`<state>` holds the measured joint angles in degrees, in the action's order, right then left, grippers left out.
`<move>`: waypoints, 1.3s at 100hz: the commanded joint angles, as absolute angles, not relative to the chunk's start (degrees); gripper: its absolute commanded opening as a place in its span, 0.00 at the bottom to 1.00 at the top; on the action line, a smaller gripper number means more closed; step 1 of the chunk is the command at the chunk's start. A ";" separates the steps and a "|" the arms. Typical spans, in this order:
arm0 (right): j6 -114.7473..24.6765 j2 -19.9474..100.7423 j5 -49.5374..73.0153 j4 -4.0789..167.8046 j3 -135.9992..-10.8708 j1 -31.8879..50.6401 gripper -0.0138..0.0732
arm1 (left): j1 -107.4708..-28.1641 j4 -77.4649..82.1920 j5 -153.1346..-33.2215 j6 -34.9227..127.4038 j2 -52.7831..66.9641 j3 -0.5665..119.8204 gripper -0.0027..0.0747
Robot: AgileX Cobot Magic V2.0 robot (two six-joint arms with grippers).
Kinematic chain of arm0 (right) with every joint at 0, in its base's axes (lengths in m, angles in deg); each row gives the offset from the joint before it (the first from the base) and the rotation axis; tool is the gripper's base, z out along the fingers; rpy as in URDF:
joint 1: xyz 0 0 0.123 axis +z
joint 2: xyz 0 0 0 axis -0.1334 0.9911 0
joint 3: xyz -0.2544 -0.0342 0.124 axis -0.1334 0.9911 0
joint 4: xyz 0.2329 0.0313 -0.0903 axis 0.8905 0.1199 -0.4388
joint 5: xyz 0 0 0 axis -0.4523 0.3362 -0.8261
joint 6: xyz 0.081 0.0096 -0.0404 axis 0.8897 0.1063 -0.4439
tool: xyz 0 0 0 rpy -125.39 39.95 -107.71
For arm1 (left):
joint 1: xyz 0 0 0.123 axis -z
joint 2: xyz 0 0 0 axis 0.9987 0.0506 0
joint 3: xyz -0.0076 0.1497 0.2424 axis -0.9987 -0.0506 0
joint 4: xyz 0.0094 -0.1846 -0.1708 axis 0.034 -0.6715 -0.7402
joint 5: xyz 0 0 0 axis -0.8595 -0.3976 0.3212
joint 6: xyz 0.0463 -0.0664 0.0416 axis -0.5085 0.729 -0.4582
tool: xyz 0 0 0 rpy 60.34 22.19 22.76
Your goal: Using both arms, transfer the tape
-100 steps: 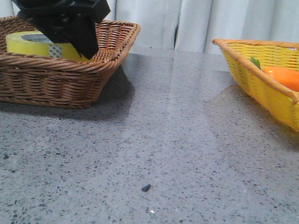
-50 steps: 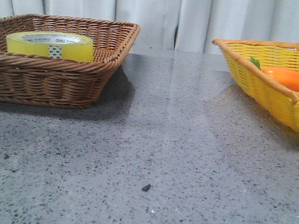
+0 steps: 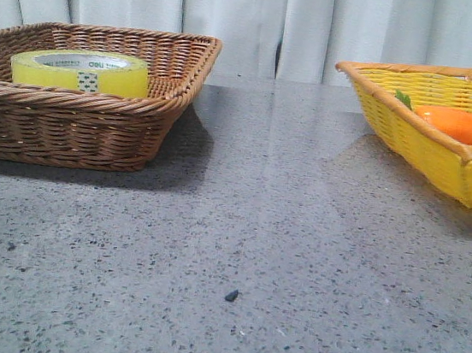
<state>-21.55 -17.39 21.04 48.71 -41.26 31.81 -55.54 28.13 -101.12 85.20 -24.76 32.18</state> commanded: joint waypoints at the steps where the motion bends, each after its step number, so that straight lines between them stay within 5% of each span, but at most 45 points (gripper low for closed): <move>1: -21.92 -17.55 16.32 47.18 -41.07 31.72 0.07 | -55.39 27.24 -96.15 85.17 -30.52 29.10 0.01; 31: -21.92 -17.99 17.30 47.18 -40.55 31.72 0.07 | -55.39 27.24 -96.83 85.17 -45.10 21.26 0.01; 96: -21.92 -17.99 17.51 47.18 -40.55 31.72 0.07 | -55.53 27.38 -95.84 85.17 -45.65 16.10 0.01; 130: -21.92 -17.99 17.51 47.18 -40.55 31.72 0.07 | -70.17 27.45 -88.68 88.72 -52.63 5.97 0.01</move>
